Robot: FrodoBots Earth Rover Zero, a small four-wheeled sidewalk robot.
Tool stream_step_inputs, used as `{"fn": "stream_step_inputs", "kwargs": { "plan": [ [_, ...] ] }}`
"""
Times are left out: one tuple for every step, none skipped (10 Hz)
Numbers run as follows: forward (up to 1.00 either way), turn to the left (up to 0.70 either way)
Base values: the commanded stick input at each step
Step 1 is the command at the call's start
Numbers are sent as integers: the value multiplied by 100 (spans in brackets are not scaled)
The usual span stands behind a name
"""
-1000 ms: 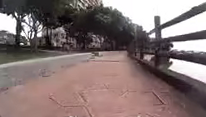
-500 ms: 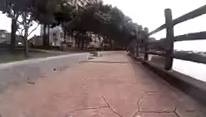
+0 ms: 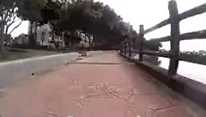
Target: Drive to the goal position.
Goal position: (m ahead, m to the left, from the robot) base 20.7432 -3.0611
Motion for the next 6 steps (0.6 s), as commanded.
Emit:
{"fn": "stream_step_inputs", "kwargs": {
  "plan": [
    [100, 0],
    [100, 0],
    [100, 0],
    [100, 0],
    [100, 0],
    [100, 0]
  ]
}}
